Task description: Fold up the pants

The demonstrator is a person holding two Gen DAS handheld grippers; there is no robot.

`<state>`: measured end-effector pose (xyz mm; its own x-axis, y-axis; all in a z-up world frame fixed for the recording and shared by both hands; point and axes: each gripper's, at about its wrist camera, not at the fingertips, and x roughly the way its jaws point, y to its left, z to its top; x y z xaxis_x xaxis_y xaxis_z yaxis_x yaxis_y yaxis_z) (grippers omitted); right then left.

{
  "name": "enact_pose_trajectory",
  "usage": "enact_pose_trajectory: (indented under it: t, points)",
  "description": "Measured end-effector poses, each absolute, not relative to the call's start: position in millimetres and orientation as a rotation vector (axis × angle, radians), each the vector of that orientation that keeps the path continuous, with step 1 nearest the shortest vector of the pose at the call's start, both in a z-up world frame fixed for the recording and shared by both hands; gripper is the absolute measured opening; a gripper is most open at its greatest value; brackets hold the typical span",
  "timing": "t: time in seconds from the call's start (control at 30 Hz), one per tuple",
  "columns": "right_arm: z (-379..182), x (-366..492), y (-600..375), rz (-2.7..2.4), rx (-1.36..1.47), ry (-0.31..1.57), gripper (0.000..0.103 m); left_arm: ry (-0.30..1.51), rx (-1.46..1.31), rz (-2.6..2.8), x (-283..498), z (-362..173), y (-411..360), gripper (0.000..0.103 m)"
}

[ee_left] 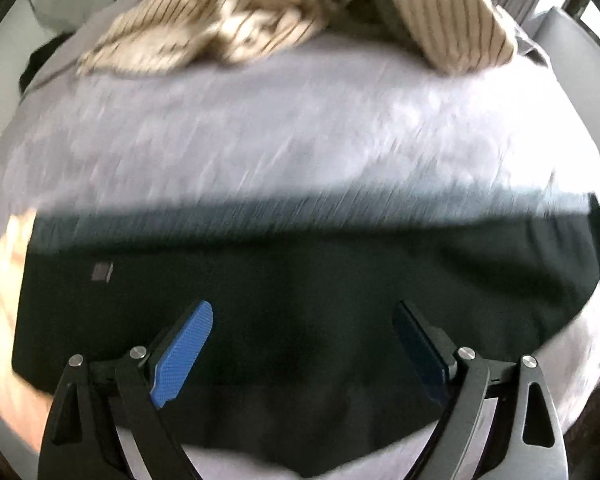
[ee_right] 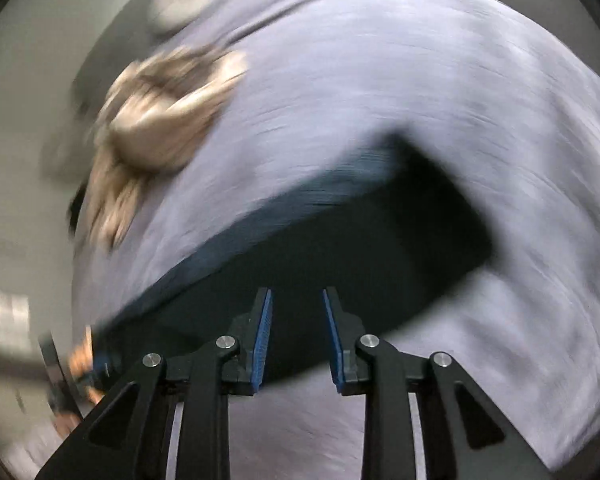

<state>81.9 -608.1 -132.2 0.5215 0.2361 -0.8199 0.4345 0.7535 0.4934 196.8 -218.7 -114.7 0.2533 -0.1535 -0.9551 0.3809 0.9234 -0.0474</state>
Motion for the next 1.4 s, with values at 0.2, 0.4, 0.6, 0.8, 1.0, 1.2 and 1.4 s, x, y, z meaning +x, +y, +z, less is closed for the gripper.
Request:
enact_pose_trajectory:
  t: [0.2,0.4,0.6,0.8,1.0,1.2,1.4]
  points:
    - [-189.3,180.7,-527.2,0.032,0.586,1.182,0.029,1.233,0.230,-0.268,242.6,-161.1,-240.6,0.093]
    - [-204.3,199.9,-544.4,-0.130,0.566,1.116,0.026,1.236,0.160,-0.162,277.3,-176.0,-216.5,0.093]
    - [-170.5,170.5,-575.1,-0.283,0.524,1.072,0.038,1.196,0.208,-0.151,271.1,-138.5,-171.8,0.093]
    - [-181.9,90.3,-647.4,-0.564,0.594,1.098,0.049,1.261,0.246,-0.050,245.1,-151.8,-101.9,0.093]
    - [-170.4,51.0,-637.4,-0.553,0.709,1.069,0.042,1.264,0.166,-0.023,228.0,-133.8,-65.4,0.093]
    - [-174.3,64.8,-497.3,0.067,0.965,1.128,0.042,1.223,0.204,0.006,221.0,-122.8,-27.7,0.093]
    - [-240.6,96.9,-327.3,0.428,1.107,1.308,0.042,1.253,0.219,0.049,213.5,-161.9,26.9,0.099]
